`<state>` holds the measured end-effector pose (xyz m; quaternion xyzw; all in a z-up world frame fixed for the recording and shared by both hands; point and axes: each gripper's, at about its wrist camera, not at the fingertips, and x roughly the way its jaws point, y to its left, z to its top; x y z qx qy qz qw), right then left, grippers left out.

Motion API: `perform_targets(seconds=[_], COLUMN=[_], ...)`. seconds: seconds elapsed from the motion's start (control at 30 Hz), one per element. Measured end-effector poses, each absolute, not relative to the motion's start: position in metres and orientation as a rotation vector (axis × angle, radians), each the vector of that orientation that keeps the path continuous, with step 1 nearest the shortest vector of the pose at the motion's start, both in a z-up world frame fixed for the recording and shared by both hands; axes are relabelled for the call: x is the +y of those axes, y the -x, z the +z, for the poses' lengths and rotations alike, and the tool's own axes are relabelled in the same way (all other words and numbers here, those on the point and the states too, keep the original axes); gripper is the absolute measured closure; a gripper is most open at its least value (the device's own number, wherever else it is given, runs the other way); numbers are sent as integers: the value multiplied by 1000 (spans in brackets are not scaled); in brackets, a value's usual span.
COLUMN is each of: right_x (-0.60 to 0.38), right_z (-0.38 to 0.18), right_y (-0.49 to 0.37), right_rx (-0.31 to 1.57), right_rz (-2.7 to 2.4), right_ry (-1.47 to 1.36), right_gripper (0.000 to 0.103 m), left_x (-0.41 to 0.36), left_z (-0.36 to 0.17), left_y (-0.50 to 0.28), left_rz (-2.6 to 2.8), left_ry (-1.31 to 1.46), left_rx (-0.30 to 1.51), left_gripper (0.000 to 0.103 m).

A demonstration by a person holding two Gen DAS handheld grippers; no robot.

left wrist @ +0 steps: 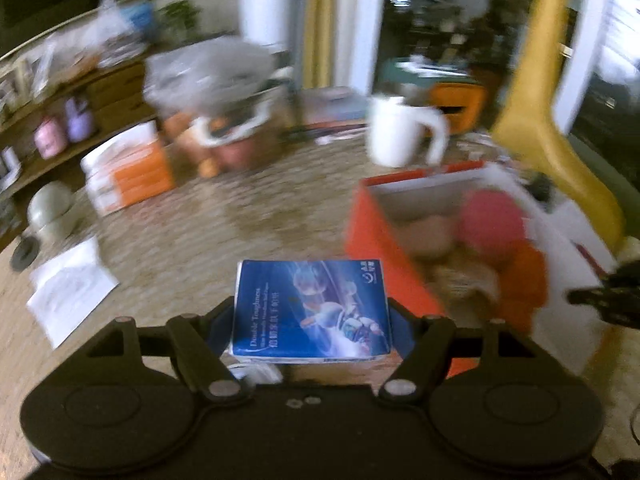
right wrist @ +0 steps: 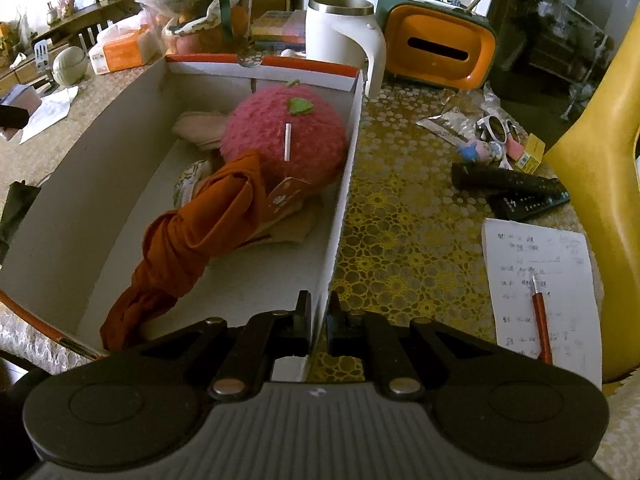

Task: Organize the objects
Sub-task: 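Carry the blue package into the box and release it by the orange cloth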

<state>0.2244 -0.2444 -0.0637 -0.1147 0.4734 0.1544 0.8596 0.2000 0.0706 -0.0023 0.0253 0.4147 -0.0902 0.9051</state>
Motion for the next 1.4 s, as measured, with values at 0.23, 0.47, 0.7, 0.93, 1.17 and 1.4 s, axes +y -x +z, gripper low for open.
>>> perform_targets(seconds=[0.23,0.47,0.7,0.93,1.17,1.4], right_x=[-252,-257,-258,-257,-257,-256], right_z=[-64,-63,-63,-64,-67,-67], right_y=[-225,-223,-222,-221,-219,-219], right_rx=[989,983,982,987,994,995], right_rz=[323,333,344,350,351,353], right_ry=[224,215,215,225,232,233], right_gripper=[96,96,96,96,96,96], left_x=[10,-33,-73,-91,-106,-114], left_z=[8,6,-15,-37,-55,-71], left_y=[-190,-188,-189,-198,-211,-222], left_rz=[-336,-444,-537,-547,-545,-591], left_ry=[-143,-211,-341,-434,-526,-517], left_rx=[854,875,953,1024,1099,1186], left_gripper=[29,29,29,29,29,29])
